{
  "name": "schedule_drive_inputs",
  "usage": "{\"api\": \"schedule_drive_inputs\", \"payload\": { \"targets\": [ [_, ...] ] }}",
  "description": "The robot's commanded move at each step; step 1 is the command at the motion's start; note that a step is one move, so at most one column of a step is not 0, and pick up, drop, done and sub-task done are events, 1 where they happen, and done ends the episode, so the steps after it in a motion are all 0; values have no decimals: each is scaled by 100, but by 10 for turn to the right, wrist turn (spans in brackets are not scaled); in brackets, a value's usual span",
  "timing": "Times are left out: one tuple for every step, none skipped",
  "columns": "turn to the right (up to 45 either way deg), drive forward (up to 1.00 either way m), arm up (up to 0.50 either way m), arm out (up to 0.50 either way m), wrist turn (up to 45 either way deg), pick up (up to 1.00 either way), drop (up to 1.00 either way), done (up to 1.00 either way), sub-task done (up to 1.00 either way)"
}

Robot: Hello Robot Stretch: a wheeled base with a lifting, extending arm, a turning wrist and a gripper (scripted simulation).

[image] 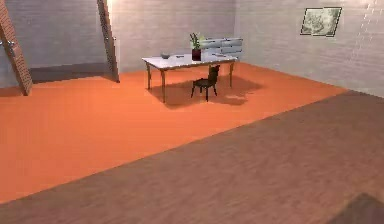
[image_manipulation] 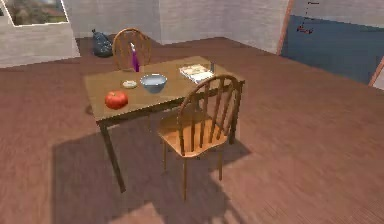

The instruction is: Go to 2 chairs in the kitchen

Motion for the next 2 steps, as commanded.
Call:
{"api": "schedule_drive_inputs", "payload": {
  "targets": [
    [450, 0, 0, 0, 0, 0, 0, 0, 0],
    [150, 0, 0, 0, 0, 0, 0, 0, 0]
  ]
}}
